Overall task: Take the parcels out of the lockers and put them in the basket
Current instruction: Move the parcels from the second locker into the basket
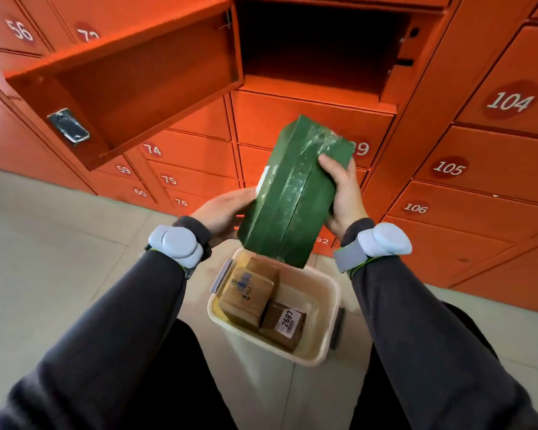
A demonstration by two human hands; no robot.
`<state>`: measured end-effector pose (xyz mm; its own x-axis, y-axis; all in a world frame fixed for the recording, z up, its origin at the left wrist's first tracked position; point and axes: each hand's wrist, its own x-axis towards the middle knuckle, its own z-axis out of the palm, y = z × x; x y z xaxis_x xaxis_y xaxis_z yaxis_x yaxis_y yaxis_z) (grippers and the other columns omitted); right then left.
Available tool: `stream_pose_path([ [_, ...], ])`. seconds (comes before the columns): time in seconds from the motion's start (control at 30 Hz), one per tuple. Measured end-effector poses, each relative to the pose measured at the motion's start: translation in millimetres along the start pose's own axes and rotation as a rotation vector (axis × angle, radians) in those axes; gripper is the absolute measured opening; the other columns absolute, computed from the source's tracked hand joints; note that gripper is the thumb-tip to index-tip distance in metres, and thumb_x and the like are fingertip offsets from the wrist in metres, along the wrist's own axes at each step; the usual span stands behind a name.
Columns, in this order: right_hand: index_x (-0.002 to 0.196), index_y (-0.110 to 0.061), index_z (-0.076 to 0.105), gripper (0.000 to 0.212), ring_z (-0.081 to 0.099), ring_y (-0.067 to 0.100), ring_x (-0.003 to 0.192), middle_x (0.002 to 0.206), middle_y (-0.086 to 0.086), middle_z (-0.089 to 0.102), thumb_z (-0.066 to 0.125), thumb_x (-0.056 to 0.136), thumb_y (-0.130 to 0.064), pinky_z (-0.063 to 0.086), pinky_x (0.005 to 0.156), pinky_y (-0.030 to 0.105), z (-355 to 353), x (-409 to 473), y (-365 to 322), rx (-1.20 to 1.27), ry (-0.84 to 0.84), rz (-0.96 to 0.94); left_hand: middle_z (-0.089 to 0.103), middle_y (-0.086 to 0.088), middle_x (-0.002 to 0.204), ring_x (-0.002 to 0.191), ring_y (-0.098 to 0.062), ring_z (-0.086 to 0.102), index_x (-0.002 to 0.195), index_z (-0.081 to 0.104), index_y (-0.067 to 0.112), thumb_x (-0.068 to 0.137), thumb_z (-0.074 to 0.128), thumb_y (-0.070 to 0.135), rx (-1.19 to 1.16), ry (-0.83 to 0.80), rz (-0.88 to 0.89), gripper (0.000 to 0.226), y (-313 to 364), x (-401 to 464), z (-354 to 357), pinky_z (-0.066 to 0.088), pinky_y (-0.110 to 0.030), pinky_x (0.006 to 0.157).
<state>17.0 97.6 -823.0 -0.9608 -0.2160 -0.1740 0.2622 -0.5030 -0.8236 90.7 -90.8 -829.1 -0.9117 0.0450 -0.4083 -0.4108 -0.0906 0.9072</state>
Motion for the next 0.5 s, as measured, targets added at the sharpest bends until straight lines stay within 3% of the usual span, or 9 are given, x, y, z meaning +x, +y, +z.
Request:
stream_pose_path([
  [0.13, 0.139, -0.027, 0.035, 0.085, 0.066, 0.029, 0.103, 0.123, 0.012, 0.061, 0.073, 0.066, -0.008, 0.056, 0.084, 0.043, -25.1, 0.8, 27.4, -0.150, 0.102, -0.006, 0.062, -0.010, 0.116, 0.100, -0.027, 0.062, 0.136, 0.044, 0.027, 0.094, 0.047, 0.024, 0.412, 0.113, -0.120, 0.043, -34.4, 12.3, -3.7, 0.050, -0.032, 0.073],
  [0.23, 0.137, -0.030, 0.034, 0.086, 0.063, 0.027, 0.109, 0.127, 0.011, 0.059, 0.075, 0.066, -0.005, 0.054, 0.091, 0.044, -48.1, -4.2, 43.9, -0.286, 0.131, 0.004, 0.054, -0.012, 0.133, 0.117, -0.026, 0.053, 0.143, 0.034, 0.019, 0.094, 0.047, 0.018, 0.730, 0.049, -0.090, 0.051, -62.9, 19.9, 1.4, 0.044, -0.028, 0.086],
  [0.3, 0.137, -0.027, 0.035, 0.085, 0.062, 0.023, 0.110, 0.130, 0.009, 0.057, 0.076, 0.067, -0.003, 0.053, 0.092, 0.041, -63.5, -4.9, 52.9, -0.364, 0.157, 0.005, 0.047, -0.012, 0.141, 0.125, -0.027, 0.050, 0.142, 0.036, 0.017, 0.093, 0.048, 0.016, 0.884, 0.013, -0.103, 0.050, -82.4, 26.7, 6.1, 0.041, -0.027, 0.095],
  [0.4, 0.138, -0.023, 0.035, 0.084, 0.061, 0.023, 0.111, 0.128, 0.008, 0.058, 0.076, 0.067, -0.004, 0.051, 0.096, 0.044, -83.4, -10.0, 59.1, -0.399, 0.204, 0.009, 0.052, -0.013, 0.136, 0.117, -0.032, 0.055, 0.130, 0.050, 0.010, 0.090, 0.047, 0.015, 1.105, 0.000, -0.136, 0.040, -111.6, 30.0, 16.6, 0.044, -0.034, 0.094],
  [0.5, 0.136, -0.024, 0.035, 0.083, 0.063, 0.019, 0.107, 0.123, 0.004, 0.060, 0.077, 0.067, -0.005, 0.050, 0.097, 0.044, -101.8, -13.8, 67.7, -0.446, 0.256, 0.029, 0.053, -0.010, 0.132, 0.127, -0.030, 0.042, 0.114, 0.059, 0.012, 0.086, 0.048, 0.022, 1.324, 0.062, -0.086, 0.032, -136.7, 32.6, 28.8, 0.036, -0.042, 0.105],
])
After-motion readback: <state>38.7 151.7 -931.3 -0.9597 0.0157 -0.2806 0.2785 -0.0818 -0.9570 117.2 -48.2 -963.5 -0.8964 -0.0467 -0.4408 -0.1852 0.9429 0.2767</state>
